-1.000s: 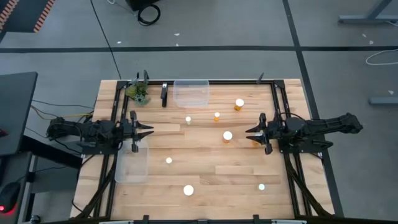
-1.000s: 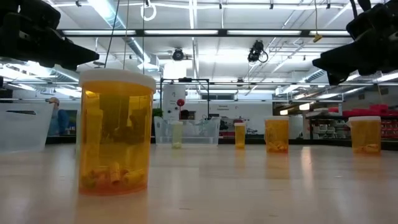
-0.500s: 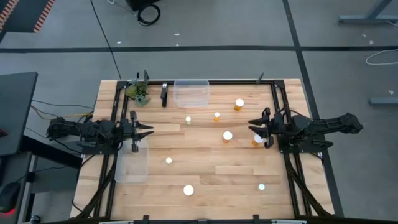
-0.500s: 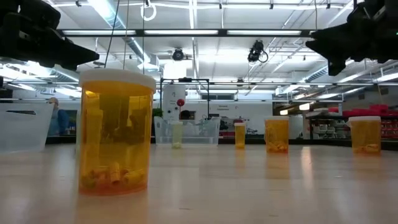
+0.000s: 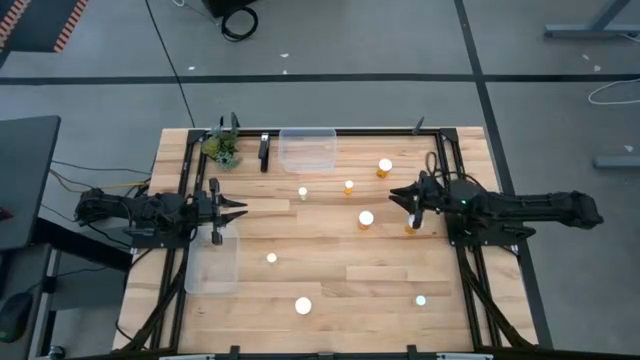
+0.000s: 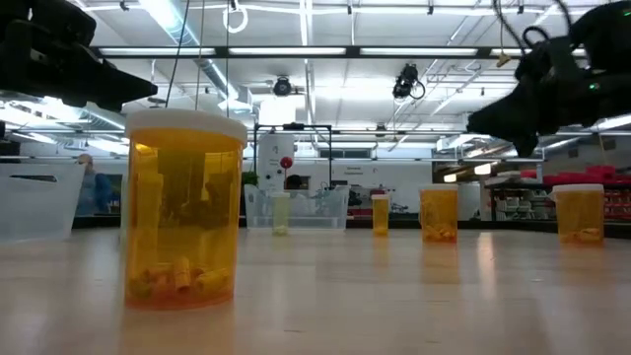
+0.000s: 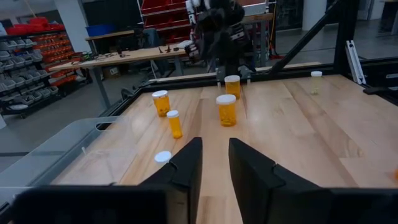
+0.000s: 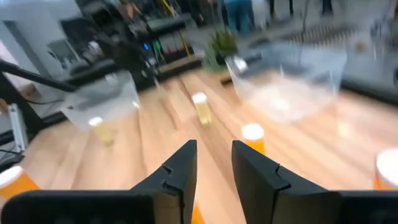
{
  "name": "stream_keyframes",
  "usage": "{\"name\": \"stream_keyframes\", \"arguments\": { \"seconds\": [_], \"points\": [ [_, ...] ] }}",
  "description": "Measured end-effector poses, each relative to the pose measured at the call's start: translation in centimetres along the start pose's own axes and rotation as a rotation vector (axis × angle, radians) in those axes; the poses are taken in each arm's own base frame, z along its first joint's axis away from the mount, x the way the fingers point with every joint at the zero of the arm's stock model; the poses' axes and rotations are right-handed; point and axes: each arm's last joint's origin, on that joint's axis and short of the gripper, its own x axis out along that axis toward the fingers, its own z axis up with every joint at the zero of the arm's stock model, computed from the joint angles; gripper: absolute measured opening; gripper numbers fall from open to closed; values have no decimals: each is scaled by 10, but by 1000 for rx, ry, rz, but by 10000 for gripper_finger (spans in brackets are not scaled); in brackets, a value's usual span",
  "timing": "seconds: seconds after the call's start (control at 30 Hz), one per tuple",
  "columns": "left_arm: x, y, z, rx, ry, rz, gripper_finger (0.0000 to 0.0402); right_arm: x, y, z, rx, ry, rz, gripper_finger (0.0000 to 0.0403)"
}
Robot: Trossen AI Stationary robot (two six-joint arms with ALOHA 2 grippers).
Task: Pick and place medicine bottles into bin by pill shape (circle, oval)
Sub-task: Put the small orange pill bottle into the top transparent bin
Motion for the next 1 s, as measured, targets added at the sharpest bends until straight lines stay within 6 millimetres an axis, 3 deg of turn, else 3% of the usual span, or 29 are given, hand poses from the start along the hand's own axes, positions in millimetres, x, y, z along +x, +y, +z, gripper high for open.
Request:
{"name": "stream_keyframes", "arguments": {
  "seconds": [0.47, 0.77, 1.0],
  "points": [
    [0, 0, 0, 0, 0, 0, 89, 52, -6, 9, 72, 319, -139, 108],
    [0, 0, 0, 0, 0, 0, 86, 93, 3, 38, -62, 496, -176, 111],
    [0, 0, 0, 0, 0, 0, 90, 120, 9, 57, -143, 590, -169, 143]
  ]
}}
